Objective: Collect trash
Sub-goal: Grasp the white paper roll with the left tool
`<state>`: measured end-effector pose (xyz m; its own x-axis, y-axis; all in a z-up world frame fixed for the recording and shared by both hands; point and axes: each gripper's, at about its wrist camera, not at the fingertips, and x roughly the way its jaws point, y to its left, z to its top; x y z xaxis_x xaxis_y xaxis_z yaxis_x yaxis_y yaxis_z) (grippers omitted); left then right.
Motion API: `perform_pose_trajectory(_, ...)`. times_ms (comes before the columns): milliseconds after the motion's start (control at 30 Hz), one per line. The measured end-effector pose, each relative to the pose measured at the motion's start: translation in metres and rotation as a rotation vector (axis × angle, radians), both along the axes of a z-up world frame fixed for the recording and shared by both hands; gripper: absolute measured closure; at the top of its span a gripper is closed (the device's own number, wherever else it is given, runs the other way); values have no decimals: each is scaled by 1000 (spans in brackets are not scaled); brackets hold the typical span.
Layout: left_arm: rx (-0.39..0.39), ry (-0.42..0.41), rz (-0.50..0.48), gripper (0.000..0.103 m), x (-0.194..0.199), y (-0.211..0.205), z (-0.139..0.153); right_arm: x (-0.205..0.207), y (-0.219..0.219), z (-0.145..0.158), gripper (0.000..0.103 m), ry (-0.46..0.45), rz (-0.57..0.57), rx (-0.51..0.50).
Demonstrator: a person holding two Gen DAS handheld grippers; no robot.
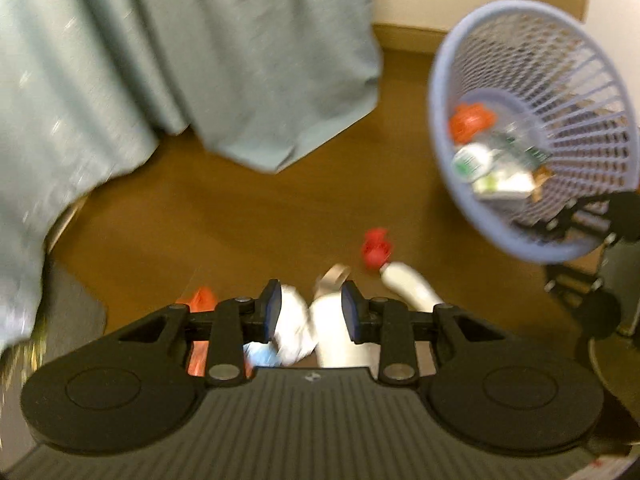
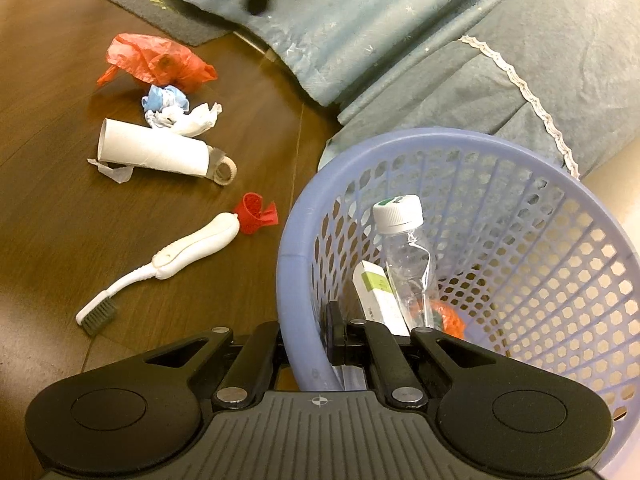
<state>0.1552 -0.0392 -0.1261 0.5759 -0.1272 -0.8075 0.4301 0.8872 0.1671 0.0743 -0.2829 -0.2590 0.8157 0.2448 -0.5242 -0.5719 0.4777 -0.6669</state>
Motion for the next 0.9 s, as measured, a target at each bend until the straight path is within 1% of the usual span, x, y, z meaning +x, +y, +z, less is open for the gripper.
perform_pose_trajectory(100, 8, 24, 46, 75, -9, 13, -15, 0, 1, -1, 102, 1, 1, -4)
perform_pose_trajectory(167, -6, 38, 66, 74, -15, 19, -31, 0, 1, -1, 102, 0, 2, -6)
perform_pose_trajectory(233, -25, 51, 71, 68, -20, 22, -46, 0, 1, -2, 102, -1, 2, -7)
perform_pose_trajectory(267, -38, 59, 75, 59, -22, 22, -54, 0, 1, -2, 102, -1, 2, -7)
perform_pose_trajectory(300, -48, 65, 78, 54, -24, 21, -61, -1, 0, -2, 102, -1, 3, -8)
perform_pose_trajectory(433, -68, 93, 83, 50, -24, 10, -84, -1, 0, -3, 102, 0, 6, -9)
perform_pose_trajectory(533, -53, 116, 72, 48, -18, -1, -102, -2, -1, -3, 102, -1, 7, -9)
perform_pose_trajectory(600, -43, 127, 81, 44, -12, -4, -112, -2, -1, -4, 102, -1, 8, -10)
perform_pose_trajectory(700, -41, 158, 93, 44, -2, -5, -127, -2, -2, -4, 102, -1, 7, -11)
perform_pose_trajectory(833, -45, 172, 127, 44, 4, -3, -138, -3, -3, -4, 102, 2, 7, -9)
perform_pose_trajectory(867, -44, 175, 133, 45, 5, -2, -140, -3, -3, -5, 102, 3, 7, -8)
perform_pose_trajectory(900, -45, 182, 132, 48, 6, -1, -141, -3, -3, -5, 102, 4, 8, -9)
